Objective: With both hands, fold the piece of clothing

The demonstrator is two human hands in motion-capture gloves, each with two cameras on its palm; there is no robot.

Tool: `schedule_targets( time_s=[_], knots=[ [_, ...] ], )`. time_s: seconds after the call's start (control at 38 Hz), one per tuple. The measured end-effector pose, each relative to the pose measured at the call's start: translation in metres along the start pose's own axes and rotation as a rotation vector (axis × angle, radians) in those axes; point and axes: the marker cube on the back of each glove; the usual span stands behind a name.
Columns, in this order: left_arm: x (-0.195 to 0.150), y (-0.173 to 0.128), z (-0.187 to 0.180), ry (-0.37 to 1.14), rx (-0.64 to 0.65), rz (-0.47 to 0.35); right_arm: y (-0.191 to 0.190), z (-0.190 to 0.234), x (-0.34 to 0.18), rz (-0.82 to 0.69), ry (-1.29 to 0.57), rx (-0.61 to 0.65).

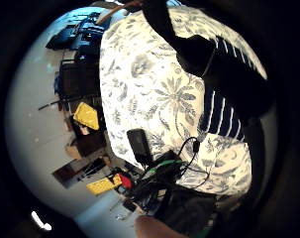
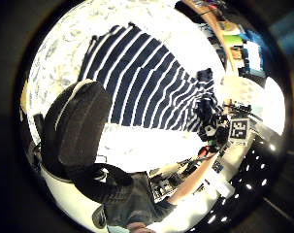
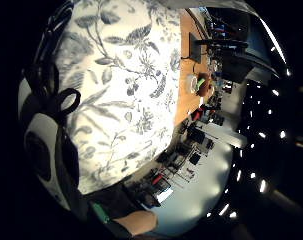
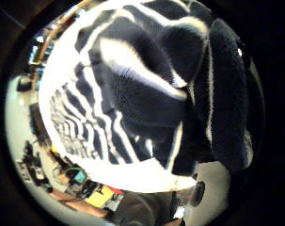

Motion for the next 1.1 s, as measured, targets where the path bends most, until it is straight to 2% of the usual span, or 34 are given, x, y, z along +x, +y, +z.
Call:
schedule_targets(
  time_s=[0.08,0.21,0.29,0.34,0.39,0.47,0.55,0.66,0.76,0.87,1.03,1.1],
  knots=[
    [-0.023,0.001,-0.022,0.040,0.109,-0.031,0.010,-0.038,-0.017,-0.176,-0.083,0.144],
    [-0.074,-0.005,-0.052,0.013,0.355,-0.153,0.046,-0.094,-0.058,-0.212,-0.180,0.190],
    [-0.102,-0.005,-0.061,0.016,0.417,-0.250,0.061,-0.118,-0.102,-0.265,-0.225,0.260],
    [-0.117,-0.002,-0.063,0.038,0.426,-0.286,0.072,-0.126,-0.141,-0.305,-0.235,0.279],
    [-0.127,0.002,-0.061,0.071,0.413,-0.280,0.082,-0.121,-0.182,-0.341,-0.226,0.266],
    [-0.135,0.000,-0.052,0.114,0.384,-0.220,0.095,-0.096,-0.243,-0.419,-0.202,0.188],
    [-0.142,-0.027,-0.039,0.111,0.388,-0.165,0.106,-0.065,-0.290,-0.505,-0.202,0.093],
    [-0.154,-0.053,-0.028,0.047,0.475,-0.159,0.109,-0.030,-0.329,-0.573,-0.296,0.046],
    [-0.156,-0.059,-0.020,0.062,0.490,-0.145,0.105,-0.029,-0.328,-0.529,-0.502,0.025],
    [-0.153,-0.055,-0.015,0.061,0.456,-0.141,0.119,-0.055,-0.302,-0.596,-0.655,-0.007],
    [-0.139,-0.043,-0.022,0.001,0.472,-0.154,0.123,-0.106,-0.237,-0.541,-0.649,0.234],
    [-0.127,-0.038,-0.026,-0.019,0.475,-0.145,0.127,-0.122,-0.210,-0.535,-0.649,0.303]
  ],
)
